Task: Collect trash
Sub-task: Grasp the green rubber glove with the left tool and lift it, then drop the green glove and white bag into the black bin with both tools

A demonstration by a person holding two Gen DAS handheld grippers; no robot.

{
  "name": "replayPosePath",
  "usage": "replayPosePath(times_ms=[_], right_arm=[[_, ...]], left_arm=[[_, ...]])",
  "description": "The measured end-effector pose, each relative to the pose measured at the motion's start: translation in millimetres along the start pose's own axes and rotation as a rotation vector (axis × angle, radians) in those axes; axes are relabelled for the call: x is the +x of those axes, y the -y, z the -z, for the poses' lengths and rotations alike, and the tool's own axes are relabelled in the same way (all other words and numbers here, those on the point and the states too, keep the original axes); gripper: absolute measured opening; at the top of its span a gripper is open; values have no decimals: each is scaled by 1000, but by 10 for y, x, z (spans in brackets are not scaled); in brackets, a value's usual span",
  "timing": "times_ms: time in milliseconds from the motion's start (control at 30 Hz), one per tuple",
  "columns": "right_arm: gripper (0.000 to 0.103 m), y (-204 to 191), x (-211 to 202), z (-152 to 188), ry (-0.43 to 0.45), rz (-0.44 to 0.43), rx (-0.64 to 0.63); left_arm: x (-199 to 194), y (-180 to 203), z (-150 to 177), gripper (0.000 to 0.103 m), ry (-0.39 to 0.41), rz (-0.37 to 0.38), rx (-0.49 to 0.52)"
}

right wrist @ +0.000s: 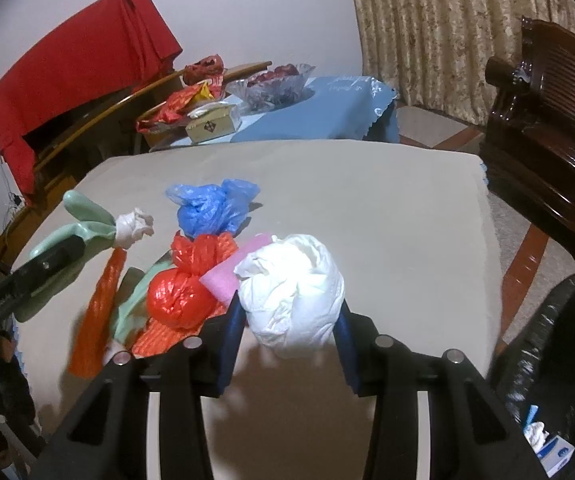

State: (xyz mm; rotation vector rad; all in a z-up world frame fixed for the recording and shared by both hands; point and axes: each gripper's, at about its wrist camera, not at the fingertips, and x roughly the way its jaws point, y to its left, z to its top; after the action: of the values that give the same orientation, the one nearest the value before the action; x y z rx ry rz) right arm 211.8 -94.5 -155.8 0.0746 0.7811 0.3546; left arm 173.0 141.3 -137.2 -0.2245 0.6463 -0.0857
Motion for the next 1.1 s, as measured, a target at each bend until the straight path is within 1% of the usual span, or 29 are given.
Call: replayPosePath(times_ms=[300, 500, 600, 733, 833, 1100], right_arm=[[42, 86, -245, 89, 13, 13, 21], [42, 125, -426, 212, 16, 26, 15], [42, 184, -559, 299, 17, 40, 16], [42, 322, -712, 413, 7, 75, 37], [42, 452, -840, 487, 8, 108, 61], [42, 793, -1250, 650, 44, 192, 137]], left_arm=[[-95, 217, 121, 22, -17, 3, 41], [-252, 442, 337, 20, -22, 15, 86], [-298, 582, 464, 20, -34, 45, 116], [-287, 743, 594, 20, -69, 97, 139], [-261, 839, 633, 20, -86, 128, 154], [-230, 1168, 715, 20, -111, 198, 192]])
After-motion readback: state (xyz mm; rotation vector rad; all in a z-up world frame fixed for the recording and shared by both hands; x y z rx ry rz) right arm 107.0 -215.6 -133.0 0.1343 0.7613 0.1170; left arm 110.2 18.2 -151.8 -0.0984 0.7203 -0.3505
